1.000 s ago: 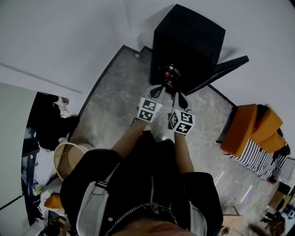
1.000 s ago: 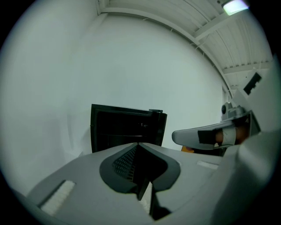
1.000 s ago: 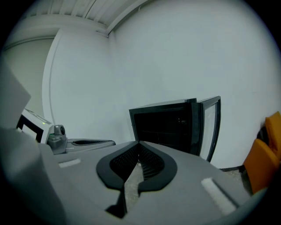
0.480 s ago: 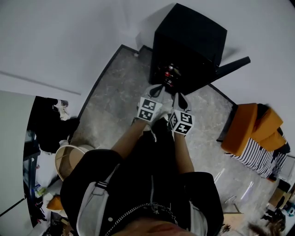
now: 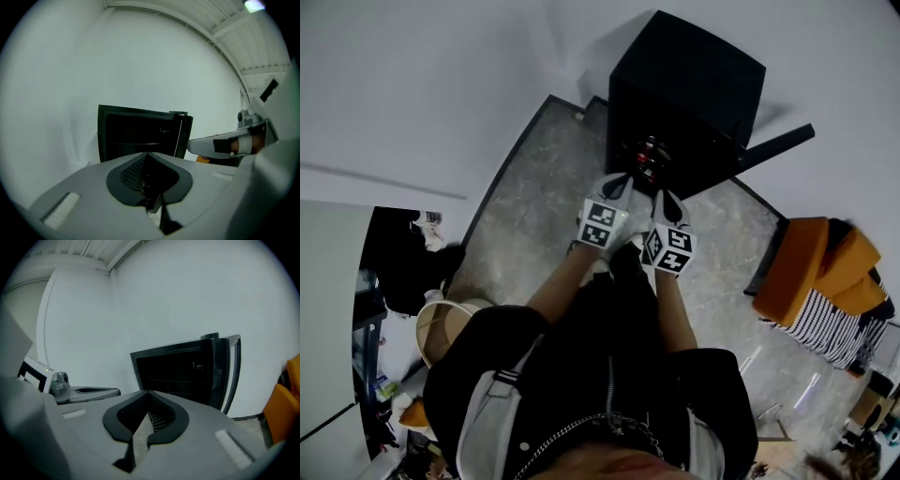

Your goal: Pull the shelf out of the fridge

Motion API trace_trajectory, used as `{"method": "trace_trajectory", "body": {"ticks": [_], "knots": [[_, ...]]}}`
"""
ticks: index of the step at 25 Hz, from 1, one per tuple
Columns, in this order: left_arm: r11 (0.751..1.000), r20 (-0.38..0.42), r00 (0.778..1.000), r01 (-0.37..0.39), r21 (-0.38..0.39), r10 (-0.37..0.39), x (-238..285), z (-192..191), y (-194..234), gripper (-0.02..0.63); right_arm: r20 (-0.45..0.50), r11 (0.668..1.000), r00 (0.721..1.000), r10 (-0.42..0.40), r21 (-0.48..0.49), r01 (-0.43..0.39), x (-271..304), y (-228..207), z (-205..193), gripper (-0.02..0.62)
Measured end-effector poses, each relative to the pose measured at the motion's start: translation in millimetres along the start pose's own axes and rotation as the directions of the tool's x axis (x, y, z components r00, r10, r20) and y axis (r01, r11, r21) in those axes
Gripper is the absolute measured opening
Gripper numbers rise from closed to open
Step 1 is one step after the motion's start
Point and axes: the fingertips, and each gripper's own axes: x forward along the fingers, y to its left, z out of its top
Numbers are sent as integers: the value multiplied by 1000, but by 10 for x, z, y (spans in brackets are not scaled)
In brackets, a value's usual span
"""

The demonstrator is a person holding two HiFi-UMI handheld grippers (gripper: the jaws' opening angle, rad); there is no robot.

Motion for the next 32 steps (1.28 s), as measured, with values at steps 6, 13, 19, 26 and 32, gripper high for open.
{"method": "trace_trajectory", "body": {"ticks": [6, 13, 19, 26, 32], "knots": [[999, -33, 999, -14, 44, 16, 395, 44, 66, 8, 10, 1000, 1000, 13, 26, -13, 330, -234, 197, 3], [995, -57, 996, -58, 81, 63, 766, 157, 184, 9, 17, 999, 999, 37, 30, -37, 619, -499, 395, 3], [995, -62, 995, -75, 63, 79, 958, 242, 199, 9, 17, 999, 1000, 16, 49, -17, 762, -790, 479, 3], [978, 10, 999, -41, -203, 44, 1211, 249, 519, 9, -8, 999, 1000, 13, 37, -12, 837, -750, 427, 3], [870, 105, 991, -18, -492, 80, 1482, 174, 849, 48, -36, 1000, 999, -26, 1, 26, 897, -711, 427, 3]]}}
